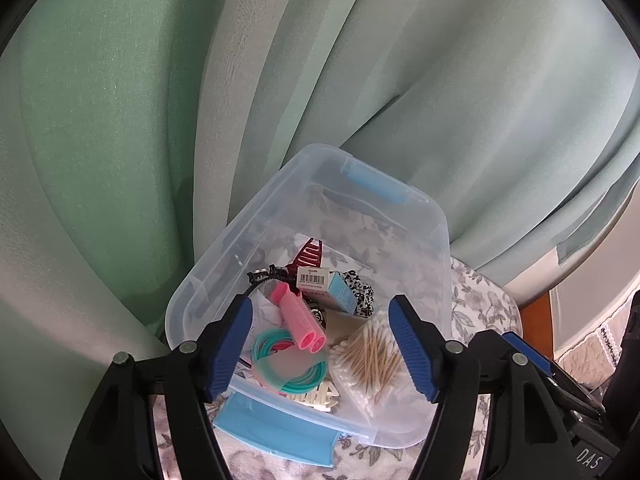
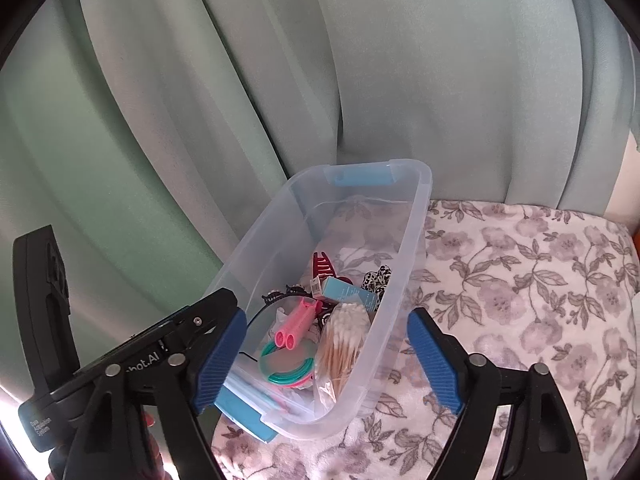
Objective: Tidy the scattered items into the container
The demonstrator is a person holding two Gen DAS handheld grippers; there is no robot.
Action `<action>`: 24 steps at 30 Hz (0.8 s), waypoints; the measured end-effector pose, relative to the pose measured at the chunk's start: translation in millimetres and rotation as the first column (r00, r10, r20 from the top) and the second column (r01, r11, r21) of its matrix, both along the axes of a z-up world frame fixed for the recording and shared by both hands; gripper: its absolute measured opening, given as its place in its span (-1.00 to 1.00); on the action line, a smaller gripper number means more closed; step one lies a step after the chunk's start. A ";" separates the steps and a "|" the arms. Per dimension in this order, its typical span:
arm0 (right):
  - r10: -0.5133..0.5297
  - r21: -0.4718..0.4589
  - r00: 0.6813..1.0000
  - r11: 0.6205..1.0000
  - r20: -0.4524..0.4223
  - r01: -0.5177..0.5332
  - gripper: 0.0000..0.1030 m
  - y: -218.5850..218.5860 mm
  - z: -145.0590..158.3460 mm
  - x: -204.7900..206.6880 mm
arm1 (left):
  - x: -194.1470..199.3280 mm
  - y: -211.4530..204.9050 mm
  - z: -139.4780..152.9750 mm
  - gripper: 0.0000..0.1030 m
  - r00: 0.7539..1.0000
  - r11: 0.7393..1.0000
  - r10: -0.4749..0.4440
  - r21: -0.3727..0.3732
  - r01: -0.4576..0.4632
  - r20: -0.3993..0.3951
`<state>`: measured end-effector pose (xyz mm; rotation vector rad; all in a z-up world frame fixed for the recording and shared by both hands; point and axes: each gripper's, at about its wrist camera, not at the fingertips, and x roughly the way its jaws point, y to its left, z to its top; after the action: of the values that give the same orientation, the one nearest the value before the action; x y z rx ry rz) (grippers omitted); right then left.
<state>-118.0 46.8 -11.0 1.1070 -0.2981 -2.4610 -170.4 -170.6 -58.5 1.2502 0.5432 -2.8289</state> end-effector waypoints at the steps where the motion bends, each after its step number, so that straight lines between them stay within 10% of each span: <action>1: -0.008 0.002 1.000 1.000 -0.002 0.008 0.90 1.6 0.3 0.4 | 0.4 0.1 0.6 0.49 1.000 1.000 -0.003 0.003 0.003 -0.001; 24: -0.119 0.052 0.992 0.991 -0.031 0.120 1.00 36.9 9.9 29.8 | 17.7 28.3 17.2 1.00 0.998 0.993 -0.067 -0.094 0.065 -0.017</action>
<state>-88.2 83.7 -1.1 1.1047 -0.2992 -2.6017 -152.7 -142.3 -41.4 1.2477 0.3716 -2.8858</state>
